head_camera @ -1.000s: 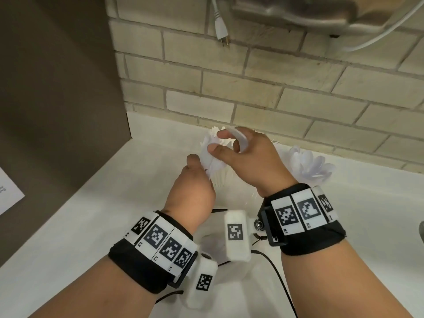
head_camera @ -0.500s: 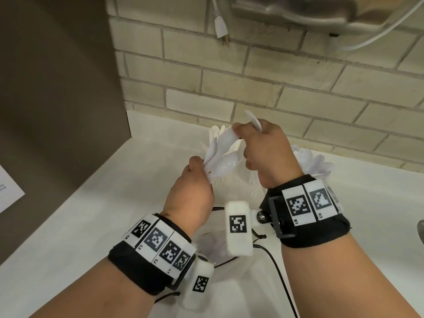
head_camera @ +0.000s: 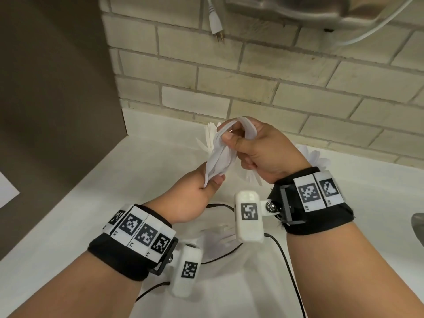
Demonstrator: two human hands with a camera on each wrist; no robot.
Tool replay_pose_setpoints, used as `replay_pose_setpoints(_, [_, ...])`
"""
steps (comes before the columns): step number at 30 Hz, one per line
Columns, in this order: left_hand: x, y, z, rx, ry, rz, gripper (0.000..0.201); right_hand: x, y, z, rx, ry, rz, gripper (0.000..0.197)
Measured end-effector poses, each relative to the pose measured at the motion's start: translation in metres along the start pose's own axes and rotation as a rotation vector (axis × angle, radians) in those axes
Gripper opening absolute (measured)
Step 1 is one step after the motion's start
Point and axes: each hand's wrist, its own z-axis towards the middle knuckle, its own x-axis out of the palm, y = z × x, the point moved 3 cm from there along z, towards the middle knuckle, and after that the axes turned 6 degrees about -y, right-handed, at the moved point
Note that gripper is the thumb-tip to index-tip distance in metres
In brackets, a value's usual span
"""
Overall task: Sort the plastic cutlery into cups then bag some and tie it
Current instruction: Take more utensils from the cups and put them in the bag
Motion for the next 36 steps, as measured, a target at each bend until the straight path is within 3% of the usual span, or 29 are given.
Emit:
replay_pose_setpoints(3, [0.0,-0.003,0.0,0.019,0.022,-0.024,0.017,-0.001,0.003,0.002,-0.102,-0.066,-0.041,0.001])
replay_pose_setpoints(5, [-0.003,-0.003,0.002,0.022,0.038,-0.038,0.018,-0.003,0.005,0.002,-0.191,-0.162,-0.033,0.012])
replay_pose_setpoints(8, [-0.008,-0.001,0.003,0.015,0.05,-0.062,0.017,-0.005,0.011,0.001,-0.238,-0.27,0.083,0.004])
replay_pose_setpoints(11, [-0.009,0.004,0.001,-0.024,0.053,-0.07,0.015,-0.016,0.025,-0.002,-0.314,-0.43,0.265,0.008])
replay_pose_setpoints(14, [-0.006,0.01,-0.003,-0.084,0.037,-0.144,0.02,-0.026,0.037,-0.005,-0.409,-0.544,0.224,0.003])
replay_pose_setpoints(19, [-0.003,0.012,-0.003,-0.191,-0.037,-0.381,0.027,-0.018,0.028,-0.006,-0.375,-0.472,0.12,0.007])
replay_pose_setpoints(23, [-0.007,0.006,-0.001,-0.291,-0.07,-0.58,0.028,-0.011,0.01,0.0,-0.261,-0.445,0.017,0.015])
replay_pose_setpoints(25, [-0.008,0.002,0.0,-0.283,-0.073,-0.588,0.026,-0.006,0.0,0.002,-0.22,-0.384,-0.162,0.024])
replay_pose_setpoints(29, [-0.008,0.001,0.002,-0.244,-0.111,-0.504,0.024,0.004,-0.012,0.001,-0.19,-0.308,-0.258,0.019])
replay_pose_setpoints(36, [-0.006,0.003,0.0,-0.246,-0.163,-0.494,0.021,0.012,-0.014,0.002,-0.177,-0.342,-0.522,0.022])
